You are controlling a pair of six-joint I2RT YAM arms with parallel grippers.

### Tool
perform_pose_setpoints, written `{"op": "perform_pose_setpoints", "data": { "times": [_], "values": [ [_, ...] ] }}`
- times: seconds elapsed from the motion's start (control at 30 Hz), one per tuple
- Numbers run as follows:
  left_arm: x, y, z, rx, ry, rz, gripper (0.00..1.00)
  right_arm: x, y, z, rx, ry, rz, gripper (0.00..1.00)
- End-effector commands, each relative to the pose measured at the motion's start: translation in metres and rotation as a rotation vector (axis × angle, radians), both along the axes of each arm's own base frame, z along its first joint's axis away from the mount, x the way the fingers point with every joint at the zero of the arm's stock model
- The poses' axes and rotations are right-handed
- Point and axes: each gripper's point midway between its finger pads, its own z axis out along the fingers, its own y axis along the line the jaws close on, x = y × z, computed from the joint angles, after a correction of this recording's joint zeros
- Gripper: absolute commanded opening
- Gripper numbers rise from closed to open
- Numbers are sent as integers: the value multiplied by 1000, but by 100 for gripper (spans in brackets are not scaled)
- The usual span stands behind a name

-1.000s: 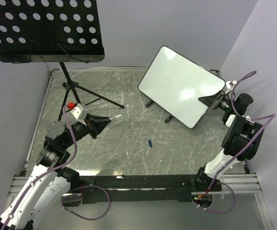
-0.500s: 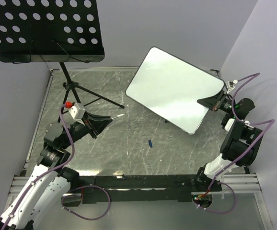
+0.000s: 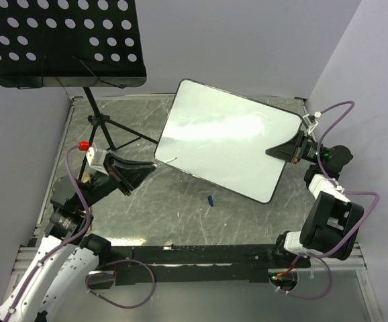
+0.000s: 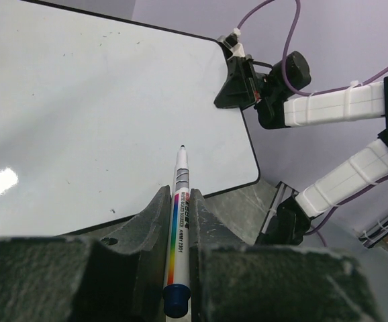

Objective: Write a sentence on the whiteboard
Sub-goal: Put down the whiteboard at the center of the board.

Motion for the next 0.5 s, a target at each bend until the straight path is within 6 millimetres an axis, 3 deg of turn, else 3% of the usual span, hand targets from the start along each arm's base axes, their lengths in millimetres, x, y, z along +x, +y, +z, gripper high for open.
{"op": "perform_pose_setpoints", "data": {
  "times": [0.0,0.17,0.3,0.47],
  "values": [
    [-11,1,35,-42,-50,-28,1,-9,2,37,-245,-338,84,0],
    [-13,0,45,-41,-33,-41,1,1,11,65,-206,-322,104,0],
    [-17,2,54,-42,-32,-38,1,7,6,89,-208,-346,76,0],
    [-16,2,55,-42,-17,-33,1,17,-1,93,-220,-347,70,0]
  ]
}}
